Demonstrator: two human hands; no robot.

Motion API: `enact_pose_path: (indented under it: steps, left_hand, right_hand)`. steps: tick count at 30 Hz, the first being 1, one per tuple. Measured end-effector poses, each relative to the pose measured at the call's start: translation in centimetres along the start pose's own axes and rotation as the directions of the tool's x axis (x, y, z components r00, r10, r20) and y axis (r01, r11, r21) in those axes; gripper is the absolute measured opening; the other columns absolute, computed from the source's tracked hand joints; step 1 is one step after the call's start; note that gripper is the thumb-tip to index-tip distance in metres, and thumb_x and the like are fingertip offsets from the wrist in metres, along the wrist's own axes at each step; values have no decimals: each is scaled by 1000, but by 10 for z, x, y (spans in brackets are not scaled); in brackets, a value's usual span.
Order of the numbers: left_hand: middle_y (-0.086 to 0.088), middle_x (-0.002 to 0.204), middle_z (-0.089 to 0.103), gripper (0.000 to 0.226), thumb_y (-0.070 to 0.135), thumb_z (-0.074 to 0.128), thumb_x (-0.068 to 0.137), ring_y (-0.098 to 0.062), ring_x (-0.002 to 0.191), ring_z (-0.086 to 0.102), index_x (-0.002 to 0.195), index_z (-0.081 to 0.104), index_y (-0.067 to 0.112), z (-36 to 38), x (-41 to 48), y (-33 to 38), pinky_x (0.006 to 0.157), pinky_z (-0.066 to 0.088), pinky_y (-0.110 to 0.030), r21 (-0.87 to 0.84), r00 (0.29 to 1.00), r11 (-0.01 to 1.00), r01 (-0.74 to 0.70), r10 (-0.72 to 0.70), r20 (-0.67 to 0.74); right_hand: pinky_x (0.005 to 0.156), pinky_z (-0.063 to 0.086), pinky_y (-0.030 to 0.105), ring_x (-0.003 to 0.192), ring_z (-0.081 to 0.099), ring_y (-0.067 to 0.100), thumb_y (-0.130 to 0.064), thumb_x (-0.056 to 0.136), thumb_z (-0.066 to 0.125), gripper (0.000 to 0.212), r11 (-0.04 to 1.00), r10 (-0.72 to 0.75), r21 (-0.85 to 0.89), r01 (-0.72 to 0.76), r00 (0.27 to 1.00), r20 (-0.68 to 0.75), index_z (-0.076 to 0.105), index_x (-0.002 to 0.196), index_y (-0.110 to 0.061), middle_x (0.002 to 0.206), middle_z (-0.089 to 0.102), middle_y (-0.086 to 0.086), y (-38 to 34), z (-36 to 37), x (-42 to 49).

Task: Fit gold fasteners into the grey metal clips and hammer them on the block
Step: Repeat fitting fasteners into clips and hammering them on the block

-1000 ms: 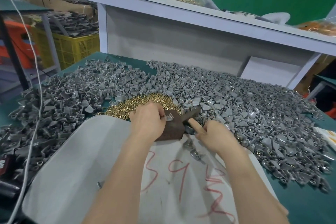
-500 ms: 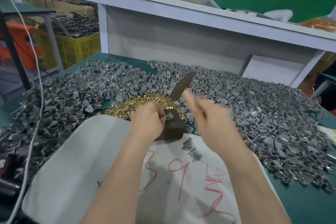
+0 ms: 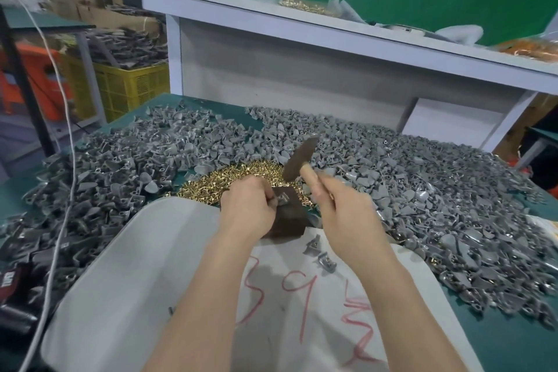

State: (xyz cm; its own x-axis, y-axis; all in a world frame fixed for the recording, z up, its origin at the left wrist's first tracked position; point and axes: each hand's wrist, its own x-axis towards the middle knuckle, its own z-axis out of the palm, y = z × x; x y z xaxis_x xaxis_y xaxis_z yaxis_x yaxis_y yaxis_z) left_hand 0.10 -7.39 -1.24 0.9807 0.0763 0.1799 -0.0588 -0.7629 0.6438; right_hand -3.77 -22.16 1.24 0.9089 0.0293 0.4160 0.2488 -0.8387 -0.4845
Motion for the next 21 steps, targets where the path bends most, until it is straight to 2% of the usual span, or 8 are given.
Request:
enact_pose_path:
  steps: [2,5,7,9,12,14,17,21]
  left_hand:
    - [-5,98,67,9,18,61,88,-28,97,59,89,70,18,0,1,1,88,49,-39,-2,1000,1000,20,-20,6]
    - [-4,96,67,9,17,61,87,-28,96,60,87,70,20,0,0,0,87,49,-39,-6,1000,1000,16,-16,-4]
    - [-4,97,67,9,17,61,87,-28,96,60,88,69,20,0,0,-1,87,49,-40,-5,1000,1000,5,-5,-11]
    - [-3,98,67,8,17,61,87,-27,97,60,88,69,19,0,0,-2,88,49,-40,-11,1000,1000,9,-9,-8]
    - [-3,98,67,11,16,60,89,-27,97,60,91,71,16,1,2,-1,89,49,-40,-20,1000,1000,22,-22,14]
    - [-3,98,67,11,15,60,88,-27,96,60,89,70,17,1,1,-1,89,49,-40,-21,1000,1000,19,-19,5]
    - [-3,98,68,10,14,61,87,-27,97,60,86,69,21,-1,0,-1,89,48,-41,-1,1000,1000,11,-11,-10]
    - [-4,101,67,11,15,60,87,-27,99,59,90,69,20,-3,0,0,90,47,-41,5,1000,1000,15,-15,-2]
  right_hand:
    - [51,42,21,58,57,11,-49,97,33,40,996,-51,57,62,982,-180,55,126,-33,71,62,-3,1,-3,1]
    - [60,43,29,65,57,20,-54,97,33,34,1000,-18,-24,20,998,60,60,103,-33,65,53,-7,0,0,0]
    - [68,46,33,72,59,23,-57,96,31,42,999,28,-50,-21,988,150,61,101,-27,68,59,-3,1,1,-1]
    - [65,49,32,68,60,14,-57,96,31,44,1000,17,-8,-16,1000,22,62,111,-29,71,64,-2,2,-2,1]
    - [42,33,12,46,49,-2,-49,98,34,35,993,-17,112,44,973,-230,58,117,-32,56,52,-11,3,-9,1]
    - [40,33,12,46,50,-1,-50,97,35,35,994,-34,97,50,986,-162,59,116,-33,54,49,-11,1,-8,0]
    - [52,38,25,53,49,5,-61,94,31,43,999,31,-22,-28,988,150,61,100,-31,58,52,-8,2,1,-2]
    - [62,48,33,62,57,19,-60,95,30,46,998,63,12,-64,997,48,60,93,-26,65,59,-3,9,0,4]
